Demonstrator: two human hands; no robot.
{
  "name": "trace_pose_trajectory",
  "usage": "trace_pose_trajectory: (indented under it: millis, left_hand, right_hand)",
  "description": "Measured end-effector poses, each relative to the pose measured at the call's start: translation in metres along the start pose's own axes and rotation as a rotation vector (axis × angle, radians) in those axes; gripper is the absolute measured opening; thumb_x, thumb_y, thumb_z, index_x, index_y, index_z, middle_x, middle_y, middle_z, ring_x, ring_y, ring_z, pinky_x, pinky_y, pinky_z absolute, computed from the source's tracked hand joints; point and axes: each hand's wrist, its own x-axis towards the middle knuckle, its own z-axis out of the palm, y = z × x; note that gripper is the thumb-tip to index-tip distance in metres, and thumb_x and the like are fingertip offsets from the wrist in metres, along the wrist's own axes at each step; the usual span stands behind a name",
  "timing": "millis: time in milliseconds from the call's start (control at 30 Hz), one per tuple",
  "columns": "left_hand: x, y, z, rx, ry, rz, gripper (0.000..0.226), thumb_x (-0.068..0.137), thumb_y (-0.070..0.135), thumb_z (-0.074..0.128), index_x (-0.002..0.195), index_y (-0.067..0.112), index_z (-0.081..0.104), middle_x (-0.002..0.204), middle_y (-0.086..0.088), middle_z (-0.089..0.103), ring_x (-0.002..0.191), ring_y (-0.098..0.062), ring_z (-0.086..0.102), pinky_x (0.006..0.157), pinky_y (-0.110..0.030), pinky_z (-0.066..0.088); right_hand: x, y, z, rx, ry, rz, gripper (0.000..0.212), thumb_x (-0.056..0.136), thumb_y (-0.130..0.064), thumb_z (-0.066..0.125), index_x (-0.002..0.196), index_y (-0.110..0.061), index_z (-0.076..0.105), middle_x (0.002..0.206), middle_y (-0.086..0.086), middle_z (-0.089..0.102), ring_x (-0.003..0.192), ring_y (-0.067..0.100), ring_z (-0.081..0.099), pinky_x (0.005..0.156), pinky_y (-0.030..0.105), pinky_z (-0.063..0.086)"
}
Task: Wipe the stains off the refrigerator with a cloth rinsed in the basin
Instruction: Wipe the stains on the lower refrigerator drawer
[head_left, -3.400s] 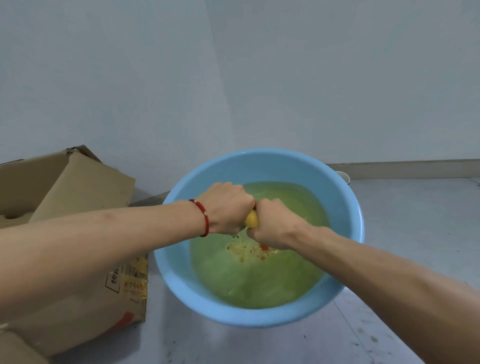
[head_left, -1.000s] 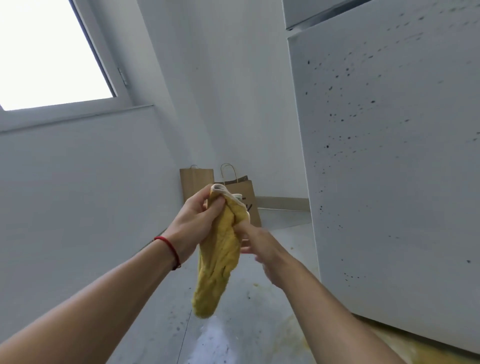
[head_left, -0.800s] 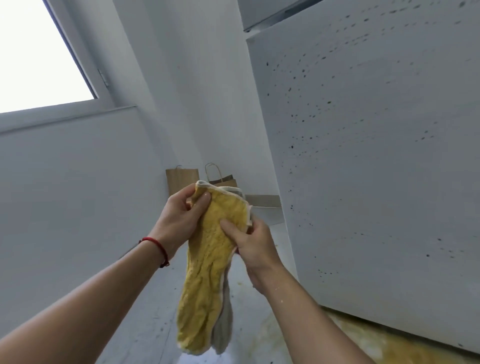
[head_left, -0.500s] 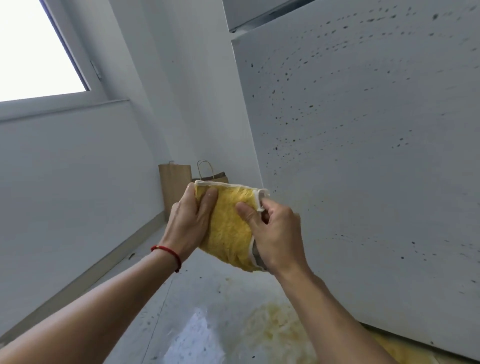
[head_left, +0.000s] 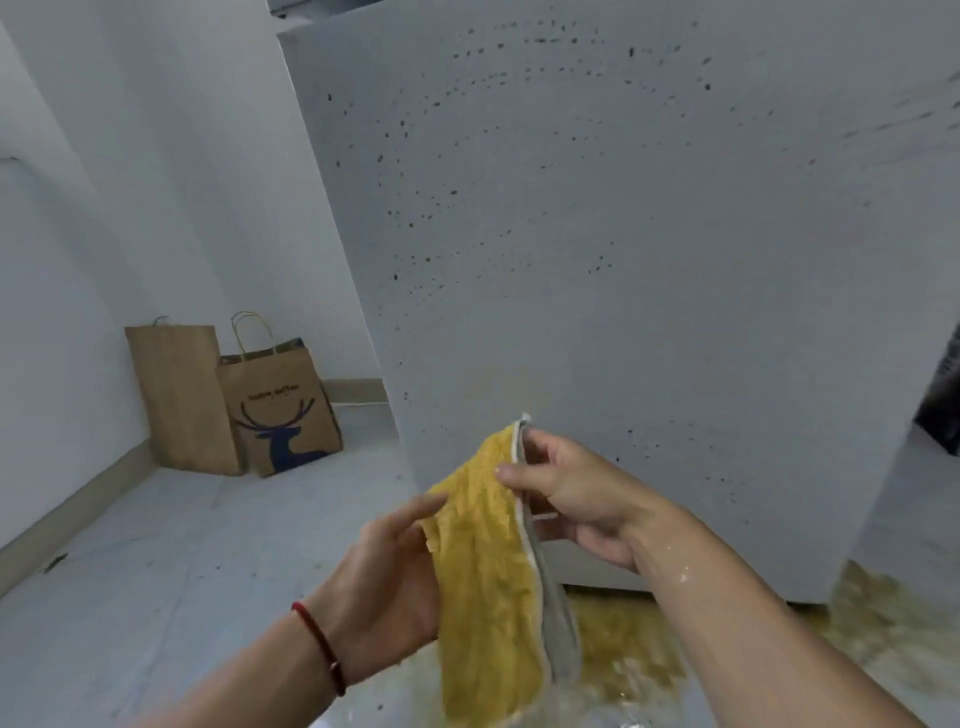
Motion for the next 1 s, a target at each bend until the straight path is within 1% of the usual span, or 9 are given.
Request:
trace_pose_trajectory:
  millis: [100,200,367,500,600,700,767,833,1000]
  left_hand:
    - [0.023,-0.016,0.009,0.134,0.028,0.078,0.035,0.102,0.015,0.051,0.134,0.009,0.064,0.128,-0.021,0.069,0.118,-0.038,0.067,0.102,-0.054,0.053]
    - [0.031,-0.02,0.018,0.292,0.072,0.215,0.034,0.099,0.006,0.058,0.132,0.015,0.063,0.12,-0.014,0.074,0.108,-0.032,0.073,0.085,-0.047,0.062]
    - [0.036,-0.026,0.027,0.374,0.054,0.308,0.032,0.089,0.008,0.07,0.122,0.008,0.069,0.108,-0.021,0.076,0.099,-0.035,0.075,0.072,-0.037,0.063]
    - [0.037,-0.022,0.023,0.391,0.056,0.332,0.039,0.079,0.011,0.079,0.117,0.004,0.071,0.104,-0.024,0.076,0.099,-0.039,0.074,0.087,-0.045,0.06]
    - [0.037,-0.023,0.021,0.379,0.056,0.339,0.038,0.08,0.009,0.079,0.116,0.002,0.071,0.106,-0.025,0.075,0.1,-0.039,0.074,0.09,-0.045,0.058]
    - [0.037,-0.023,0.023,0.38,0.053,0.326,0.028,0.09,0.018,0.072,0.114,0.005,0.072,0.105,-0.02,0.077,0.096,-0.031,0.076,0.079,-0.039,0.06]
    - [0.04,-0.022,0.025,0.334,0.094,0.297,0.025,0.099,0.028,0.062,0.104,0.007,0.076,0.092,-0.011,0.078,0.078,-0.021,0.076,0.07,-0.037,0.055]
    - [0.043,-0.02,0.024,0.255,0.148,0.244,0.033,0.103,0.029,0.054,0.093,0.007,0.077,0.079,-0.009,0.075,0.063,-0.017,0.07,0.067,-0.038,0.049]
    - [0.048,-0.023,0.012,0.311,0.085,0.192,0.034,0.105,0.025,0.052,0.106,0.0,0.076,0.093,-0.014,0.076,0.077,-0.021,0.072,0.065,-0.035,0.059]
  right_hand:
    - [-0.012,0.013,-0.025,-0.237,0.087,0.09,0.087,0.088,-0.013,0.082,0.152,-0.042,0.032,0.124,0.001,0.072,0.108,0.022,0.072,0.082,0.041,0.06]
    - [-0.027,0.019,-0.044,-0.417,0.231,0.087,0.103,0.076,-0.019,0.091,0.156,-0.039,0.028,0.132,0.0,0.066,0.116,0.022,0.067,0.092,0.043,0.06]
    - [-0.05,0.021,-0.055,-0.378,0.438,0.123,0.078,0.077,-0.026,0.093,0.133,-0.031,0.04,0.116,0.006,0.065,0.097,0.023,0.073,0.09,0.043,0.062]
    - [-0.06,0.029,-0.051,-0.289,0.442,0.182,0.068,0.076,-0.032,0.093,0.123,-0.023,0.045,0.114,0.012,0.069,0.092,0.027,0.076,0.081,0.041,0.065]
    - [-0.058,0.032,-0.047,-0.283,0.388,0.291,0.046,0.081,-0.047,0.086,0.098,-0.015,0.059,0.094,0.006,0.074,0.08,0.021,0.073,0.079,0.041,0.064]
    - [-0.054,0.033,-0.043,-0.289,0.351,0.358,0.05,0.088,-0.059,0.074,0.093,-0.009,0.069,0.094,0.01,0.079,0.079,0.023,0.074,0.076,0.037,0.065]
    - [-0.05,0.036,-0.042,-0.261,0.332,0.382,0.058,0.093,-0.061,0.066,0.103,-0.004,0.076,0.101,0.015,0.08,0.087,0.027,0.077,0.078,0.039,0.065]
    - [-0.046,0.041,-0.04,-0.225,0.309,0.387,0.053,0.097,-0.054,0.065,0.105,-0.003,0.077,0.1,0.013,0.08,0.094,0.029,0.077,0.083,0.042,0.065]
    - [-0.038,0.048,-0.047,-0.078,0.408,0.255,0.016,0.099,-0.023,0.072,0.104,-0.01,0.065,0.097,0.01,0.071,0.084,0.023,0.069,0.085,0.044,0.063]
